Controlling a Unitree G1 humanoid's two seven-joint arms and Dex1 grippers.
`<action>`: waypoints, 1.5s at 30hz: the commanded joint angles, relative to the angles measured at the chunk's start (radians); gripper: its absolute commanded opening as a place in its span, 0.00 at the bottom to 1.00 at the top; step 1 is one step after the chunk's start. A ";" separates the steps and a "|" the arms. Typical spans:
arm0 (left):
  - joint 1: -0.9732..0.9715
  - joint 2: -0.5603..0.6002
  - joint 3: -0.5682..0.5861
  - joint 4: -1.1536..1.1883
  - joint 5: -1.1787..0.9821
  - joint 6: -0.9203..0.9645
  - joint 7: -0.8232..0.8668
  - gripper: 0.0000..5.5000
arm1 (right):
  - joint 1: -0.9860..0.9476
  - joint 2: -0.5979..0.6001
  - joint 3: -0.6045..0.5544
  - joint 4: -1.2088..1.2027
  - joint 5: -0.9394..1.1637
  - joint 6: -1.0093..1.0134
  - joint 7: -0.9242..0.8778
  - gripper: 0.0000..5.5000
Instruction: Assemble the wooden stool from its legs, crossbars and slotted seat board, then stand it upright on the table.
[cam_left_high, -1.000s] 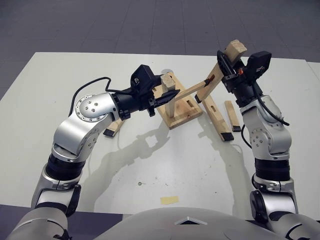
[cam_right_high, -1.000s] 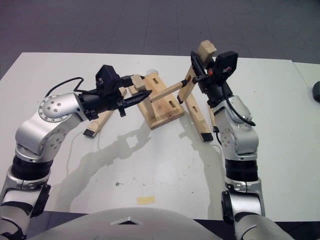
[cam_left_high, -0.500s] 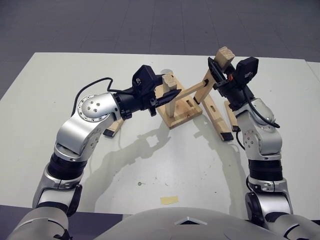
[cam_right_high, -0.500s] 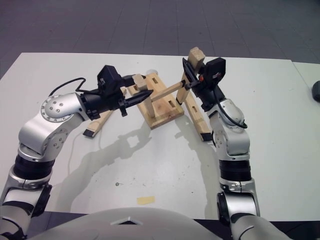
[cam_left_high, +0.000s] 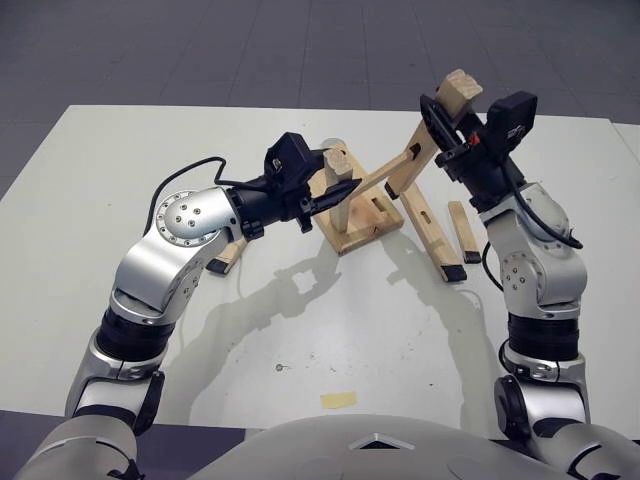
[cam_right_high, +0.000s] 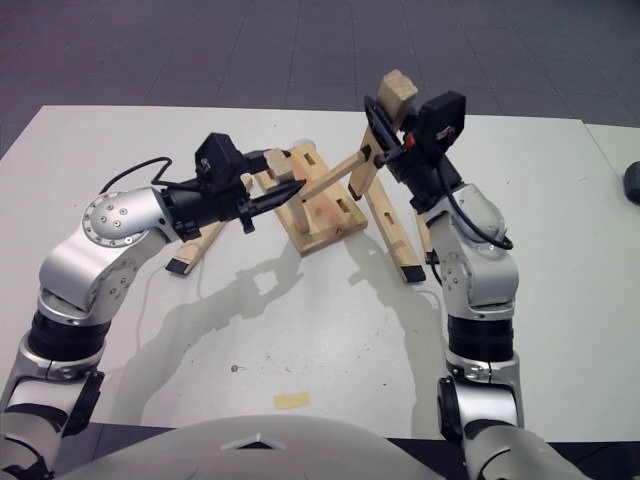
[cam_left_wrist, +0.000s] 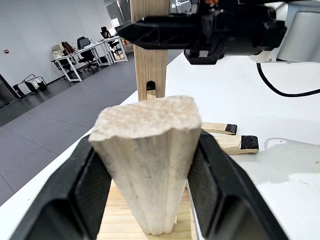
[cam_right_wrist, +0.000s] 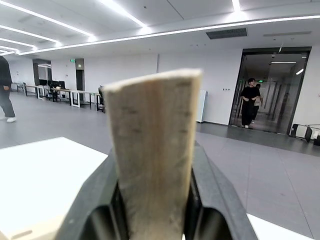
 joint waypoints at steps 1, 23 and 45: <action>0.058 0.041 -0.055 0.092 0.078 0.067 -0.012 0.37 | -0.004 0.016 -0.011 -0.032 0.120 0.163 -0.004 0.18; 0.058 0.043 -0.081 0.108 0.107 0.047 -0.033 0.37 | -0.039 -0.151 0.142 0.240 0.059 0.446 0.097 0.19; 0.016 0.032 -0.096 0.148 0.138 0.008 -0.044 0.37 | -0.030 -0.135 0.201 0.237 0.057 0.615 0.002 0.20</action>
